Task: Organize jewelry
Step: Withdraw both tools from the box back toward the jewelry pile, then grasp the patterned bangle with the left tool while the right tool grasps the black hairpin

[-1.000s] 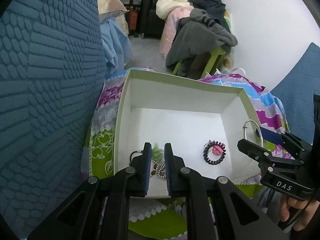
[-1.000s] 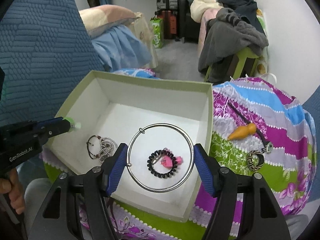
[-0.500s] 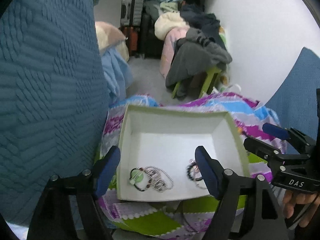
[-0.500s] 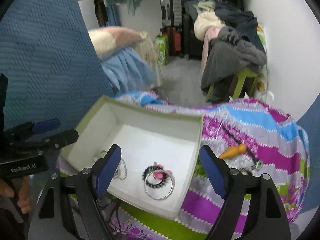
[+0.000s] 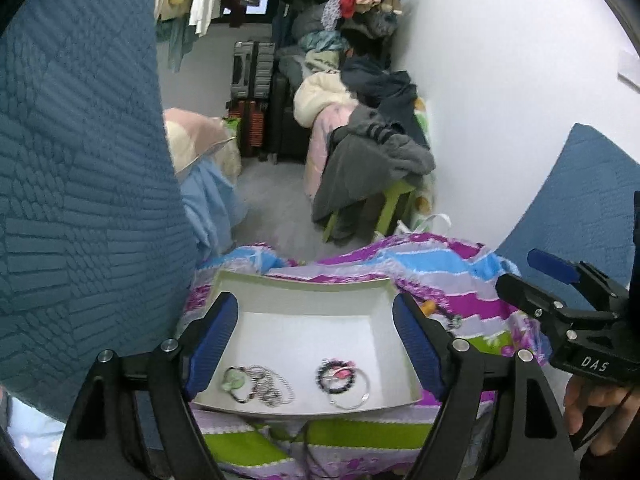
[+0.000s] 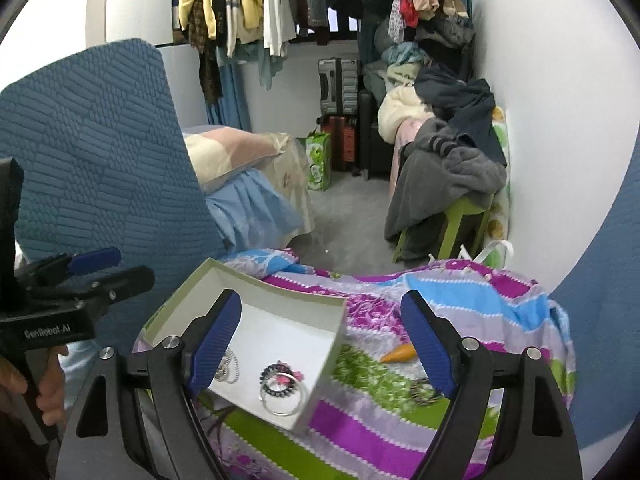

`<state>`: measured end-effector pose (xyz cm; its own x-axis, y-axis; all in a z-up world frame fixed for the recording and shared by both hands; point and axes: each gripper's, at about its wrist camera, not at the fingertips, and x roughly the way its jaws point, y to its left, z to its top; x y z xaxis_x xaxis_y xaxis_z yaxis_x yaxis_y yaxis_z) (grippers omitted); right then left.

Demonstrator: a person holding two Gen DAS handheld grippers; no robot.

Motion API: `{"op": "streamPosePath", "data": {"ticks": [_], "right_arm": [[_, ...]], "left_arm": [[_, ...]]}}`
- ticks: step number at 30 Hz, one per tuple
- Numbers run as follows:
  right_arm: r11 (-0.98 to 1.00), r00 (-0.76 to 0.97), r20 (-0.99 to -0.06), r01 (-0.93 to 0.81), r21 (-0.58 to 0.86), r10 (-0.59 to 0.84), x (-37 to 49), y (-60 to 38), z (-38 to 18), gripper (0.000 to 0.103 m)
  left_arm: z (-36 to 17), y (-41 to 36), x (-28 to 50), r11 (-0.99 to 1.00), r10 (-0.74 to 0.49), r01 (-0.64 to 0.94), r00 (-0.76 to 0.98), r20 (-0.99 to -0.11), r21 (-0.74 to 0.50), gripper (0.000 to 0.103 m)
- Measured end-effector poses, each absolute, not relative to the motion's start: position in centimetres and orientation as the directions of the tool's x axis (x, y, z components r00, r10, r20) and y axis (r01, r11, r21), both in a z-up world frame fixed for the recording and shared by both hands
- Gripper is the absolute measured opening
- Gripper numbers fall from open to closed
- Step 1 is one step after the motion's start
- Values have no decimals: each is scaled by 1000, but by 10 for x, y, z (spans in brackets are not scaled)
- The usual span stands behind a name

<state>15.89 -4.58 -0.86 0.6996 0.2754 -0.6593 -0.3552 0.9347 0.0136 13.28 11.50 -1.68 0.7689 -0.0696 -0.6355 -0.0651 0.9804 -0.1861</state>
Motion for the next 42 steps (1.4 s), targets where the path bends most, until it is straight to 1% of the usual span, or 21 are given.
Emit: {"op": "streamPosePath", "data": {"ticks": [10,14,19,24,27,32,38,39,41,42], "right_arm": [[947,745,-614,-320,14,261,152,-101,6,81],[946,745,-610,-323,21,268,151,-119,4,81],[947,746,-614,-321,11,259,151,-141,-5,81],[951,741,-624,-308,13,249,153,-169,-21,81],[955,739,-629,-297,18,242,155,-186,-31,81],[961,728,-643,-275,44,238,159,-217,-56,78],[956,705,-658,-281,82,263,164,-246,-88,69],[954,700,-660,-287,89,273,166,-251,-94,67],[948,685,-667,-301,106,293,172,-258,-106,63],[944,674,-673,-310,116,304,175,-261,-111,58]], "left_arm": [[-4,66,135,980,-90,-43,779,-621,-196,81],[-6,47,137,978,-116,-19,785,-609,-210,81],[-17,21,144,973,-147,3,783,-604,-233,81],[-36,1,154,970,-162,7,762,-627,-241,81],[-50,-9,159,964,-190,19,752,-632,-267,81],[-78,-29,172,958,-220,31,718,-660,-286,79],[-100,-59,178,957,-240,56,703,-669,-285,78],[-102,-64,179,956,-248,64,700,-670,-287,72],[-110,-75,182,959,-247,72,690,-680,-276,67],[-115,-80,185,957,-254,75,678,-690,-279,64]]}}
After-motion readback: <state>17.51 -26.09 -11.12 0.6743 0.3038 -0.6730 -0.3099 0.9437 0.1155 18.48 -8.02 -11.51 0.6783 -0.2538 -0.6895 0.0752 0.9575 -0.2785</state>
